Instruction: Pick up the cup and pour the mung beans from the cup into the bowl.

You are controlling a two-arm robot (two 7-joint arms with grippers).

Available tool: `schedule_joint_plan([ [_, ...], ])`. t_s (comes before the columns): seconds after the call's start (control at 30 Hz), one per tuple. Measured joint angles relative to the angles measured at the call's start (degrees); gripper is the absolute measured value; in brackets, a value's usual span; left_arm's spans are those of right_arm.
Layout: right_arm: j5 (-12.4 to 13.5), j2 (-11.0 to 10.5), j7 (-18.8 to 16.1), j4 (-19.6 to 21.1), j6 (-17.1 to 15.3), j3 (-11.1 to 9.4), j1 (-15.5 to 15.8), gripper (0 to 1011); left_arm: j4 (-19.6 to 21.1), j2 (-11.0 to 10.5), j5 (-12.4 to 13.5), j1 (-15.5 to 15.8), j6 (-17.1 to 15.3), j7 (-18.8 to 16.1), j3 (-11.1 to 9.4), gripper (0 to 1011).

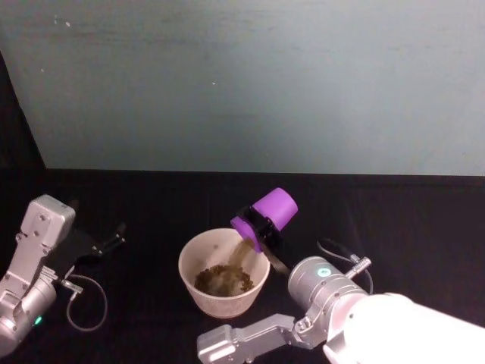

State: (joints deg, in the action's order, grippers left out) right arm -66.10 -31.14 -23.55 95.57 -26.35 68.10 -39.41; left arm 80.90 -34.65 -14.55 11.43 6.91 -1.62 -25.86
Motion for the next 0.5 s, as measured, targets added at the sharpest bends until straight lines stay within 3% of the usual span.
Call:
schedule_joint_plan([
  [0.07,-1.2,0.0,-0.2,-0.1,0.0,0.5,-0.1,748,0.0,0.0,0.0,0.0,0.0,0.0,0.0,1003],
  [0.2,-7.9,-0.2,-1.9,-0.7,-0.9,3.4,-1.3,748,0.0,0.0,0.0,0.0,0.0,0.0,0.0,1003],
  [0.3,-11.3,-0.3,-2.9,-1.0,-1.3,4.6,-1.7,748,0.0,0.0,0.0,0.0,0.0,0.0,0.0,1003],
  [0.37,-12.0,-0.3,-3.1,-1.0,-1.4,4.7,-1.7,748,0.0,0.0,0.0,0.0,0.0,0.0,0.0,1003],
  [0.5,-9.4,-0.5,-2.4,0.0,-1.5,2.5,-0.4,748,0.0,0.0,0.0,0.0,0.0,0.0,0.0,1003],
])
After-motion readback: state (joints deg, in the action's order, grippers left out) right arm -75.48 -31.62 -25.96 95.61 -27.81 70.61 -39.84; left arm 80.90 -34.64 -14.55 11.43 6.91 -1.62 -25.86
